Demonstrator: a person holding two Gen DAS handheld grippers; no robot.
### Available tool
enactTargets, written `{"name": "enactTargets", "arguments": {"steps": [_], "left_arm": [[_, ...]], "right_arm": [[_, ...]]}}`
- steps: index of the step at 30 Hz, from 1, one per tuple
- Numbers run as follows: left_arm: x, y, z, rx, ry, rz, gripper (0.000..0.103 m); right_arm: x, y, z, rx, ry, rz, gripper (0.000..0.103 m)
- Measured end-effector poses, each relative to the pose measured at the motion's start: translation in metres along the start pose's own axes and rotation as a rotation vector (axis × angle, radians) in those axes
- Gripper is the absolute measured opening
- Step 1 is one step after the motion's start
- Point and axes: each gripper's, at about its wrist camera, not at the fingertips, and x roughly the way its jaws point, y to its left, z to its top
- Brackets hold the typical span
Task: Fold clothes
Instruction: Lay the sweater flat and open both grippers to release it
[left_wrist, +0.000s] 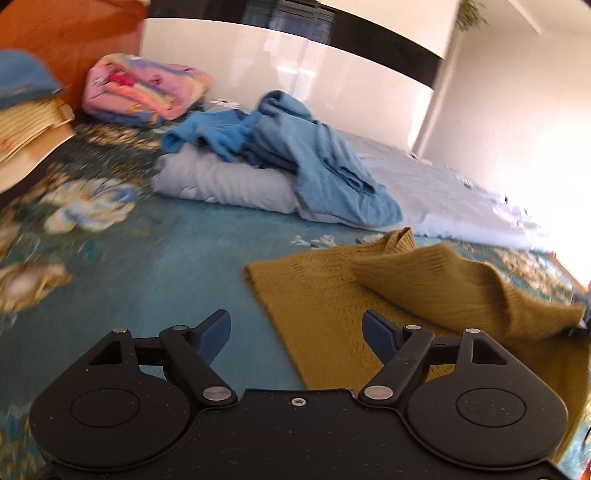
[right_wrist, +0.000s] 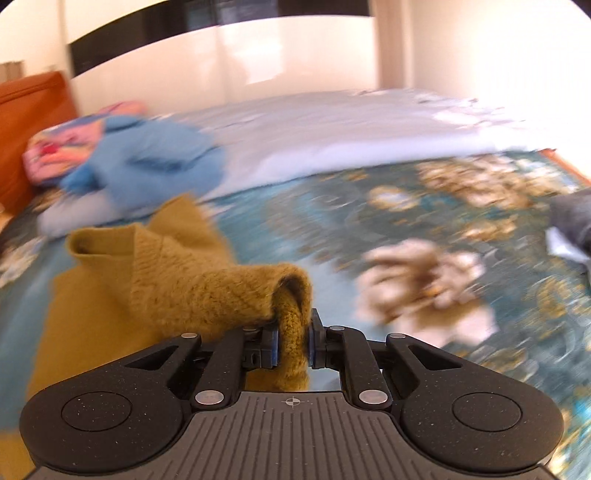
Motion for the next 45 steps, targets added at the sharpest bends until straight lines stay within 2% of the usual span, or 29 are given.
{"name": "enactTargets", "arguments": {"steps": [6,9,12,14,18,20,22,24,25,26,27,28,29,30,31,33,37,41,45], "left_arm": [[0.050,-0.017,0.026,0.052,0.045,0.006,0.078],[0.080,-0.023,0.033,0.051,0.089,0.014,0.078],[0.108,-0.028,0.033,0.043,0.147,0.024,0.078],[0.123,-0.035,0.029,0.065,0.175,0.018,0.078],[0.149,-0.045,0.023,0.089,0.229,-0.009,0.078],[0.161,-0.048,0.020,0.092,0.253,-0.019,0.078],[0.170,-0.052,0.017,0.097,0.263,-0.003,0.070],[0.175,-0.055,0.014,0.101,0.252,-0.006,0.064],[0.175,-0.058,0.013,0.105,0.241,-0.010,0.058],[0.176,-0.061,0.012,0.109,0.236,-0.009,0.056],[0.175,-0.064,0.011,0.110,0.228,-0.002,0.051],[0.175,-0.066,0.010,0.110,0.218,0.007,0.038],[0.173,-0.069,0.009,0.107,0.204,0.022,0.030],[0.171,-0.072,0.008,0.099,0.190,0.045,0.012],[0.169,-0.075,0.007,0.091,0.175,0.071,0.009],[0.161,-0.079,0.005,0.070,0.142,0.095,0.007],[0.134,-0.084,0.006,0.040,0.062,0.104,0.006],[0.103,-0.075,0.010,-0.032,-0.008,0.095,0.006],[0.069,-0.060,0.000,-0.083,-0.042,0.091,0.006]], "right_arm": [[0.027,-0.050,0.051,-0.071,-0.041,-0.115,0.010],[0.044,-0.062,0.079,-0.123,-0.080,-0.167,0.010],[0.071,-0.079,0.099,-0.109,-0.085,-0.213,0.010],[0.094,-0.088,0.103,-0.115,-0.047,-0.236,0.011],[0.117,-0.097,0.081,-0.099,0.017,-0.210,0.013],[0.112,-0.102,0.073,-0.070,0.012,-0.202,0.019],[0.101,-0.110,0.069,-0.044,-0.004,-0.180,0.018],[0.088,-0.117,0.067,-0.050,-0.020,-0.177,0.021],[0.080,-0.120,0.065,-0.060,-0.025,-0.184,0.032],[0.073,-0.123,0.063,-0.065,-0.028,-0.190,0.038],[0.066,-0.126,0.060,-0.066,-0.029,-0.194,0.038],[0.058,-0.129,0.056,-0.067,-0.031,-0.199,0.038],[0.053,-0.131,0.051,-0.063,-0.024,-0.198,0.038],[0.049,-0.131,0.042,-0.047,-0.005,-0.188,0.038],[0.045,-0.130,0.034,-0.031,0.014,-0.179,0.039],[0.038,-0.129,0.016,0.001,0.052,-0.159,0.045],[0.030,-0.115,-0.022,0.091,0.121,-0.086,0.045],[0.020,-0.102,-0.047,0.213,0.140,-0.038,0.046],[0.012,-0.095,-0.057,0.311,0.147,0.039,0.046]]}}
